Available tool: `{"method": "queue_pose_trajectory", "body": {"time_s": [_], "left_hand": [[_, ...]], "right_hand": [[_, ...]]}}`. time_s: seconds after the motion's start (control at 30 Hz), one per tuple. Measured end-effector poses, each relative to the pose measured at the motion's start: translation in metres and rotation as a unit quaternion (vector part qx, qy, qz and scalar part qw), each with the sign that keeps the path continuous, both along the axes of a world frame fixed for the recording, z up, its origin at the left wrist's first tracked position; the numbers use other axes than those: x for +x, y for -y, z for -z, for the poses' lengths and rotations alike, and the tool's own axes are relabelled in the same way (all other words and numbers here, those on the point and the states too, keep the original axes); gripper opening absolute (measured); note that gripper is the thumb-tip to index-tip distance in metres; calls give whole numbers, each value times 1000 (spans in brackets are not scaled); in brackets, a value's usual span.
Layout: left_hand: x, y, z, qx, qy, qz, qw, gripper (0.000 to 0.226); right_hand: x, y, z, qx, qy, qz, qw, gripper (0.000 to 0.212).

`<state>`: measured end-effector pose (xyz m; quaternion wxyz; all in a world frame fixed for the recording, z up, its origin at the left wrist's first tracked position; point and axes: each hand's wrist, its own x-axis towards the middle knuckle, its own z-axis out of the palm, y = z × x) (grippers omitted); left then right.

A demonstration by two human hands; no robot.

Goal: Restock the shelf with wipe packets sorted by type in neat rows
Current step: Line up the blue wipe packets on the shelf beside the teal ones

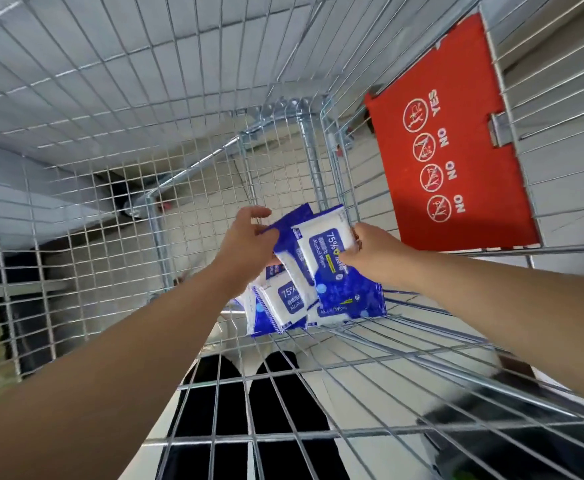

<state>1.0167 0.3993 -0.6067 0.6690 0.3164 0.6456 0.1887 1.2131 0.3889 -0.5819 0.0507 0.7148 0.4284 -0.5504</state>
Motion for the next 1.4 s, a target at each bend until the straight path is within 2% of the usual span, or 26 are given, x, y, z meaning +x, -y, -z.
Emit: {"method": "queue_pose_trajectory", "body": {"time_s": [0.03,0.1,0.27,0.4,0.53,0.63,0.67,0.77,0.83,0.9,1.07,1.13,1.23,1.27,1.4], "left_hand": [[-2,-2,0,-23,37,-21,999,33],[-7,-4,-2,-41,69,16,997,30],[-16,-3,-5,-44,24,69,996,22],[-28,-15,-4,1,-61,88,994,23],[-35,-26,-18,-34,-64,167,983,36],[-35,-28,-27,-66,-33,236,969,67],[-34,-28,-27,-70,-38,256,963,72],[-34,-24,-24,-35,-98,332,937,54],[-40,-22,-18,-11,-141,357,923,49],[-52,-20,-14,-13,-158,334,929,48],[-83,-20,-13,-74,-111,178,975,25],[-86,-20,-11,-80,-105,161,978,26],[-85,-18,-8,-83,-101,154,979,24],[-84,-18,-7,-84,-99,153,980,25],[-81,-18,-7,-77,-92,155,981,27]], "right_hand": [[-1,0,1,-12,-20,28,999,6],[-2,2,8,-29,-52,77,995,11],[-1,-2,17,-10,-52,75,996,22],[4,-17,0,45,-47,-58,996,30],[0,-35,-13,39,-30,-209,977,32],[-12,-41,-18,49,-20,-268,962,32],[-17,-40,-17,61,-27,-265,962,33],[-27,-32,-7,104,-65,-179,976,38],[-26,-28,1,159,-70,-104,979,34],[-19,-25,8,196,-43,-90,975,30],[-13,2,23,146,-33,-266,952,36],[-21,8,29,185,7,-349,919,42],[-32,6,30,204,81,-486,846,44],[-32,4,30,188,82,-500,841,42],[-8,-1,30,55,92,-490,865,29]]}}
